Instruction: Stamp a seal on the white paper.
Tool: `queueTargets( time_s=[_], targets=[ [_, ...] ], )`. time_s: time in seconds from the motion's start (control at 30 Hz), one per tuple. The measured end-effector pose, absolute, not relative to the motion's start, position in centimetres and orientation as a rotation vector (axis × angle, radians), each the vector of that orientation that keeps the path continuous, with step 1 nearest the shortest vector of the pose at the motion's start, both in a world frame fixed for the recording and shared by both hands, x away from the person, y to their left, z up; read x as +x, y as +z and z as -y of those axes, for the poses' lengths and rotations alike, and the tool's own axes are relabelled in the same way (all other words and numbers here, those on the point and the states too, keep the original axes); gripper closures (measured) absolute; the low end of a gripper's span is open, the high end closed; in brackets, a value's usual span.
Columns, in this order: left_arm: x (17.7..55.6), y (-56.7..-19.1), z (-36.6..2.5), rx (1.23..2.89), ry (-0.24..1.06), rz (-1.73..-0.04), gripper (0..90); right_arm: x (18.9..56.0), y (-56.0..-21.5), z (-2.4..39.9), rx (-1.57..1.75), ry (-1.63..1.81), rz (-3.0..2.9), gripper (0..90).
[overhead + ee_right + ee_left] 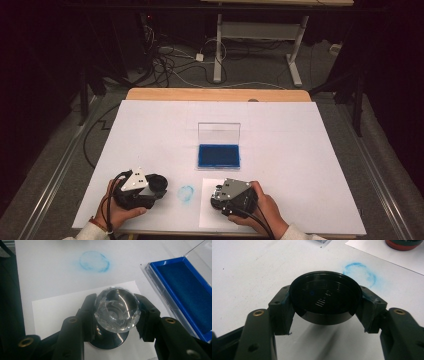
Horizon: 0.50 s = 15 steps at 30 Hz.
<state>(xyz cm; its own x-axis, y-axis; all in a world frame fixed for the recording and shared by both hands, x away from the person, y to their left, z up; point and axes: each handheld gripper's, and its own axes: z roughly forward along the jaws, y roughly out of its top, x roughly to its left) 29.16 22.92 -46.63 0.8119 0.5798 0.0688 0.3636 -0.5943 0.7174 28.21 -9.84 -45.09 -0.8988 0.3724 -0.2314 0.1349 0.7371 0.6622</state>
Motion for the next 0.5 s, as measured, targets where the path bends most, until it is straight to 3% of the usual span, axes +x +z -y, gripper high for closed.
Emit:
queueTargets(
  time_s=[0.5],
  targets=[
    [29.14,-46.62,-22.93,2.266,0.384,-0.690,36.5,28.07,-45.04,9.65,0.380,0.926,-2.582,57.2]
  ],
)
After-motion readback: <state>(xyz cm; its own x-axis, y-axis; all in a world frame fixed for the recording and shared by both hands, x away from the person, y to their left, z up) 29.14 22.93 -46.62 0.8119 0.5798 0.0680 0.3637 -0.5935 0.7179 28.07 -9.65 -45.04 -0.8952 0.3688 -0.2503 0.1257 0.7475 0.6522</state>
